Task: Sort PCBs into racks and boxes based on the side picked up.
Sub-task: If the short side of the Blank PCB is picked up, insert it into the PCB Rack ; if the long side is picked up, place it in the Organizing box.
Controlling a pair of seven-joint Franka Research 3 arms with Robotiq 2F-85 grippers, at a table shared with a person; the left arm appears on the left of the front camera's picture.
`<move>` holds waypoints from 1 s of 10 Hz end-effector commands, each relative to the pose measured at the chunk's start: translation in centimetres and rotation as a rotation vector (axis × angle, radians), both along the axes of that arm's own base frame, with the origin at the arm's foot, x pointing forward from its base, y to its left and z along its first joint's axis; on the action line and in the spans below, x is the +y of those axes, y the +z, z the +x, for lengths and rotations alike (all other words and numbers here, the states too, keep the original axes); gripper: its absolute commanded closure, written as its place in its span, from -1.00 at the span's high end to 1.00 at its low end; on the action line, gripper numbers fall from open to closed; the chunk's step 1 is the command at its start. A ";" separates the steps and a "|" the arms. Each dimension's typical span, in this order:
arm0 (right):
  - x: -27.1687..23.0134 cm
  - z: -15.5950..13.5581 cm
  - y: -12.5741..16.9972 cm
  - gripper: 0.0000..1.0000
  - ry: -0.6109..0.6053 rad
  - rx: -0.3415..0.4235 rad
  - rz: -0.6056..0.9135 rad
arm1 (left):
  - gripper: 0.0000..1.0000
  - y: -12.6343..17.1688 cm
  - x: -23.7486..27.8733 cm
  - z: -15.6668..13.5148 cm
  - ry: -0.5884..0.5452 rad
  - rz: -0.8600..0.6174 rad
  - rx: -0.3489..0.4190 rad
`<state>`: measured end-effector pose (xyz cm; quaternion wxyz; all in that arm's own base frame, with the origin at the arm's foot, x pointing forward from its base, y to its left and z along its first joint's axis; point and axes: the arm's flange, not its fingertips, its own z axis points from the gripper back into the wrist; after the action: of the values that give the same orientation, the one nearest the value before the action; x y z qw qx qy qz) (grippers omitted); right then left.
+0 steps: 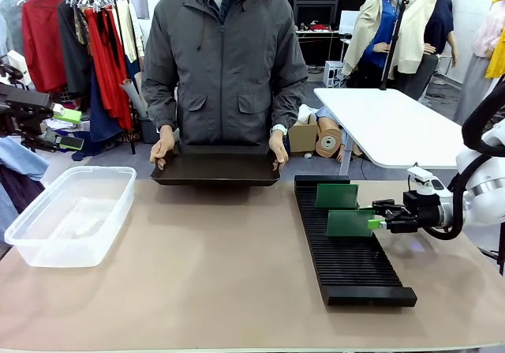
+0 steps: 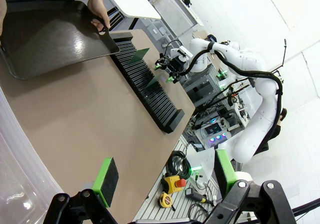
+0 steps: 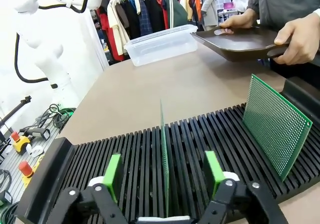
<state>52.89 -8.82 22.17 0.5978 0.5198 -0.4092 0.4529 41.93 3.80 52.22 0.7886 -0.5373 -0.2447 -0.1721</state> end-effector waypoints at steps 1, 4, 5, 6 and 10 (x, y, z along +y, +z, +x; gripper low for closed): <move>0.2 -0.2 0.5 1.00 -0.001 -0.019 0.012 | 1.00 0.2 0.0 -0.1 -0.003 -0.010 0.009; 0.0 0.0 0.0 1.00 0.001 0.000 0.002 | 1.00 0.2 0.0 -0.1 -0.003 -0.010 0.009; 0.0 0.0 0.0 1.00 0.001 0.000 0.002 | 1.00 0.2 0.0 -0.1 -0.003 -0.010 0.009; 0.0 0.0 0.0 1.00 0.001 0.000 0.002 | 1.00 0.2 0.0 -0.1 -0.003 -0.010 0.009; 0.0 0.0 0.0 1.00 0.001 0.000 0.002 | 1.00 0.2 0.0 -0.1 -0.003 -0.010 0.009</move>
<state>52.76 -8.76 21.86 0.5966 0.5243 -0.4076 0.4506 41.93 3.80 52.22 0.7886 -0.5373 -0.2447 -0.1721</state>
